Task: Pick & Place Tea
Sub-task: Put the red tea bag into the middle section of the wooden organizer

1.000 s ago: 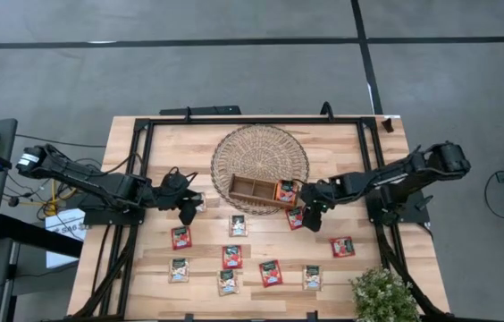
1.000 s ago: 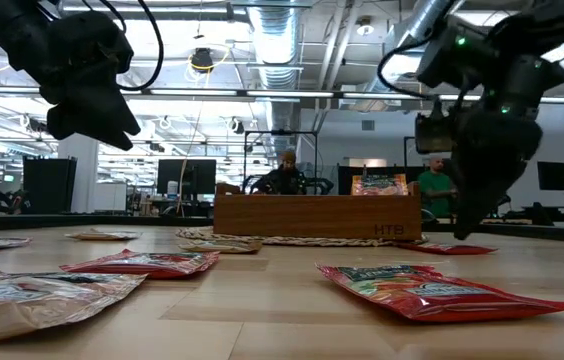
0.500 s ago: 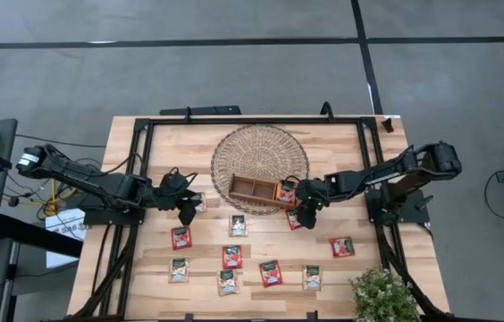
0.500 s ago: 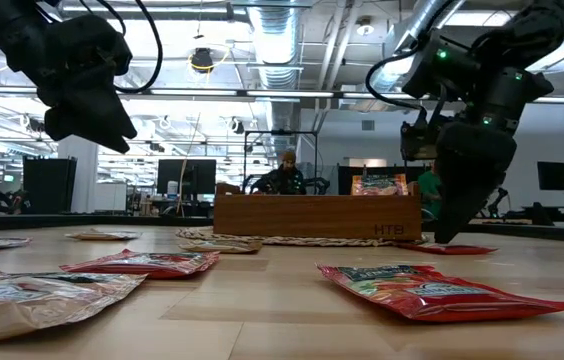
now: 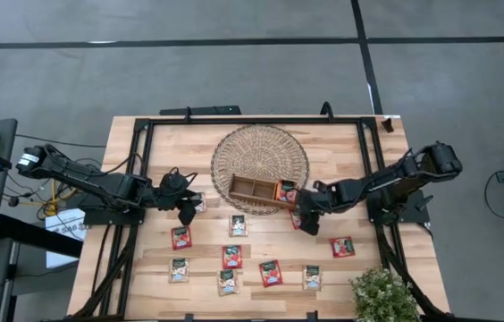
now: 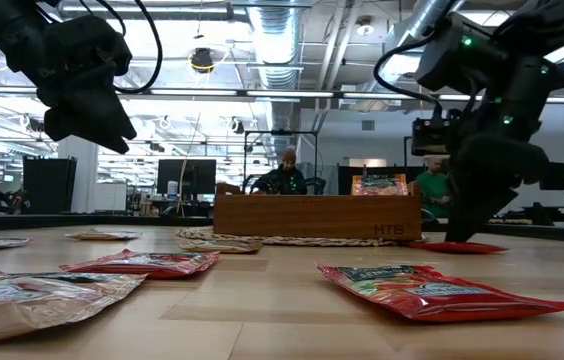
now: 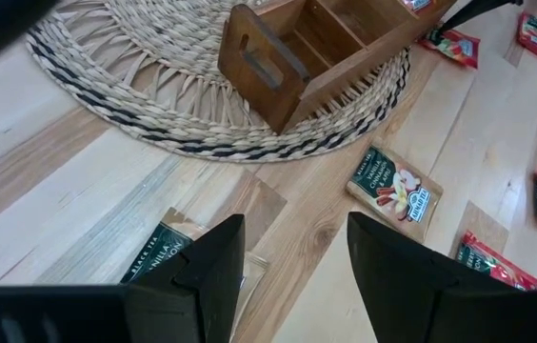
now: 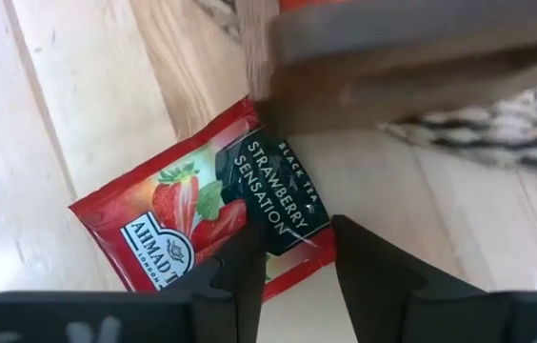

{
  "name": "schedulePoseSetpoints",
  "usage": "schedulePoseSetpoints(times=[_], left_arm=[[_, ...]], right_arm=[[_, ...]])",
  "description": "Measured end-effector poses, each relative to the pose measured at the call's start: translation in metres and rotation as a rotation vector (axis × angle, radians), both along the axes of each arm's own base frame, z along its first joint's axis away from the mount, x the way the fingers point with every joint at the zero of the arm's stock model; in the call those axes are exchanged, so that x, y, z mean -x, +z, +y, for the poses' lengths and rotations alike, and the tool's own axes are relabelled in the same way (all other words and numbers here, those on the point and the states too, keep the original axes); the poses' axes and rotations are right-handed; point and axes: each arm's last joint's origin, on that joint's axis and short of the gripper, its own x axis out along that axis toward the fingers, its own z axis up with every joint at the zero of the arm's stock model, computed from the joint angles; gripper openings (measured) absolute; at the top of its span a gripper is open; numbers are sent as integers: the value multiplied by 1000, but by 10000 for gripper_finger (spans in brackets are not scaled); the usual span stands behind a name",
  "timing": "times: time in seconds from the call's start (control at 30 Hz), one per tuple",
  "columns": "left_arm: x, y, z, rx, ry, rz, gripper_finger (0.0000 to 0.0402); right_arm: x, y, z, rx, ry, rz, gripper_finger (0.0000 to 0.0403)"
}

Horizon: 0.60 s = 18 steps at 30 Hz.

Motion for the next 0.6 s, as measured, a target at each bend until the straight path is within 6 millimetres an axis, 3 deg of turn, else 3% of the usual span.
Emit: schedulePoseSetpoints(times=[0.4, 0.6], left_arm=[[0, 0, 0, 0, 0, 0, 179], [0, 0, 0, 0, 0, 0, 179]], right_arm=[[3, 3, 13, -42, -43, 45, 104], [2, 6, 14, -71, -61, 81, 71]])
